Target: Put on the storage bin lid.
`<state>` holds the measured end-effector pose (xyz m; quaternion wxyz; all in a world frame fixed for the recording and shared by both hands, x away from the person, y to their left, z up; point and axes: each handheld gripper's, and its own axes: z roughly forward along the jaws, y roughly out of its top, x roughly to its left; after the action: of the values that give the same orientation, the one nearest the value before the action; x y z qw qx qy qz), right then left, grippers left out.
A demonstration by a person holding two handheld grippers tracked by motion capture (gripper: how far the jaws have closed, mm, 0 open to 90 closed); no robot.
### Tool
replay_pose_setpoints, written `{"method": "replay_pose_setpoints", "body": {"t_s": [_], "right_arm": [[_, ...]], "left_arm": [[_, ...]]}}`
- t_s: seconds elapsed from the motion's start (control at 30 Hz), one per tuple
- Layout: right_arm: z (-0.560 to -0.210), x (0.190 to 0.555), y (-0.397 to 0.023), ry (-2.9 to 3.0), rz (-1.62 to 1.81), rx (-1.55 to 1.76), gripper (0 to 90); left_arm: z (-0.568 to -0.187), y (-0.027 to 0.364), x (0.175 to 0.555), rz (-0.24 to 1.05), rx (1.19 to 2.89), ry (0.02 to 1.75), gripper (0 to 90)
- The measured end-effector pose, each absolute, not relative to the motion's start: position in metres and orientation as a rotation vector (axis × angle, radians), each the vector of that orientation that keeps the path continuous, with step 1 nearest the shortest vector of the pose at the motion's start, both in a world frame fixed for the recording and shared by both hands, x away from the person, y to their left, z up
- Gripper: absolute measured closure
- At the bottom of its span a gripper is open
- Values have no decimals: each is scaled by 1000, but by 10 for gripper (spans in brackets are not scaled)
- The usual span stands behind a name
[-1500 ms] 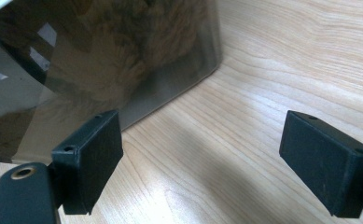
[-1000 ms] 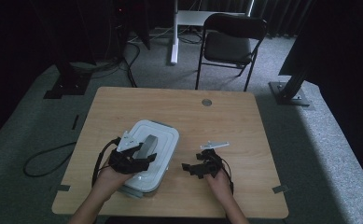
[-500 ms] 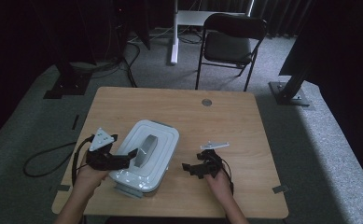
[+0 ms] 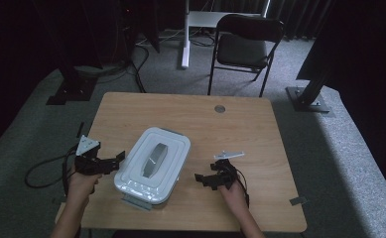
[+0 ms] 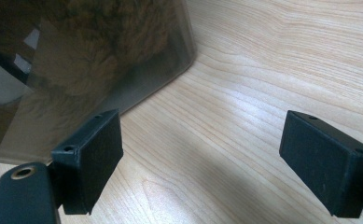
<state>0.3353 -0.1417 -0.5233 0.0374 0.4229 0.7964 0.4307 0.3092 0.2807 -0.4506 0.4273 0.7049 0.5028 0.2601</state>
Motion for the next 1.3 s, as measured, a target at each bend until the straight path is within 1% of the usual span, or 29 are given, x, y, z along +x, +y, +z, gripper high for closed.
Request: {"method": "replay_pose_setpoints", "body": {"t_s": [0.1, 0.13, 0.33, 0.63, 0.9, 1.3], "right_arm": [[-524, 335, -142, 2445, 1324, 1304, 125], [-524, 335, -142, 2445, 1322, 1304, 125], [-525, 335, -143, 2444, 1319, 1303, 125], [-525, 335, -144, 2442, 1321, 1305, 125], [-525, 335, -145, 2437, 1321, 1309, 125], [-529, 334, -150, 2439, 1316, 1325, 125]], "left_arm": [[-459, 285, 312, 646, 1756, 1278, 12], [-469, 289, 316, 641, 1764, 1298, 12], [-495, 297, 325, 605, 1773, 1339, 12], [-525, 294, 334, 549, 1818, 1369, 12], [-535, 276, 337, 494, 1857, 1327, 12], [-537, 264, 332, 471, 1858, 1312, 22]]}}
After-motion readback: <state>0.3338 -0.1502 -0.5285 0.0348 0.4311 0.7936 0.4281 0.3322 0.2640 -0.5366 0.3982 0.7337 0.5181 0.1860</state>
